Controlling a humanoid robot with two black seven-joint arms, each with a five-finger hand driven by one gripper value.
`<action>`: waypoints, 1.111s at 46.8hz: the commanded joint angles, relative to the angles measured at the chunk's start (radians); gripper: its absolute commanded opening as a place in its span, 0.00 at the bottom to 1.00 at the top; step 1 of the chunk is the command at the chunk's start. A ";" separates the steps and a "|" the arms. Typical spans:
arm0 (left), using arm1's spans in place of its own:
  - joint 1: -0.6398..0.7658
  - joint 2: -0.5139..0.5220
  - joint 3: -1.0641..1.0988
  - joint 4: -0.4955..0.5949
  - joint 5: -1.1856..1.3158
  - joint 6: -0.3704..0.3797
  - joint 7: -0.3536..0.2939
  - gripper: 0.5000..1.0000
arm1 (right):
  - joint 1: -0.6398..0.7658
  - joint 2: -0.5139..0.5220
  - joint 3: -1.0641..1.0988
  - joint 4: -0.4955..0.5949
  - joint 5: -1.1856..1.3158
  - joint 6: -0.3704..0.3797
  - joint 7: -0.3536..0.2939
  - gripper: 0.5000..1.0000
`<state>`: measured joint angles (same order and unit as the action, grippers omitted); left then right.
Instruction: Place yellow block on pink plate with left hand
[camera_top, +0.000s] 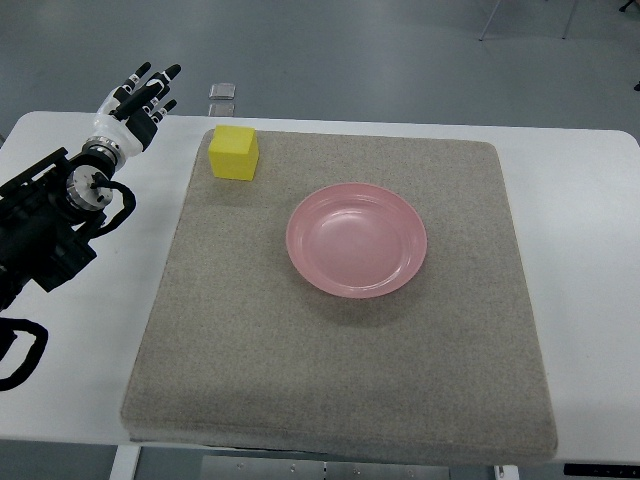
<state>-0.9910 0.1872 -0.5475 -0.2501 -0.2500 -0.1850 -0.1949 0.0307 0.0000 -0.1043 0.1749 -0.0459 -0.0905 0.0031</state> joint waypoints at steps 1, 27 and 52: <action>0.000 0.000 0.000 0.000 0.001 -0.001 -0.001 0.98 | 0.000 0.000 0.000 0.000 0.000 0.000 0.000 0.85; 0.000 0.003 -0.003 0.002 0.000 -0.005 -0.005 0.98 | 0.000 0.000 0.000 0.000 0.000 0.000 0.000 0.85; 0.000 0.029 0.011 0.000 0.003 -0.062 -0.005 0.98 | 0.000 0.000 0.000 0.000 0.000 0.000 0.000 0.85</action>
<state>-0.9894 0.2111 -0.5374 -0.2501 -0.2472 -0.2468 -0.1995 0.0308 0.0000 -0.1043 0.1747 -0.0460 -0.0905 0.0031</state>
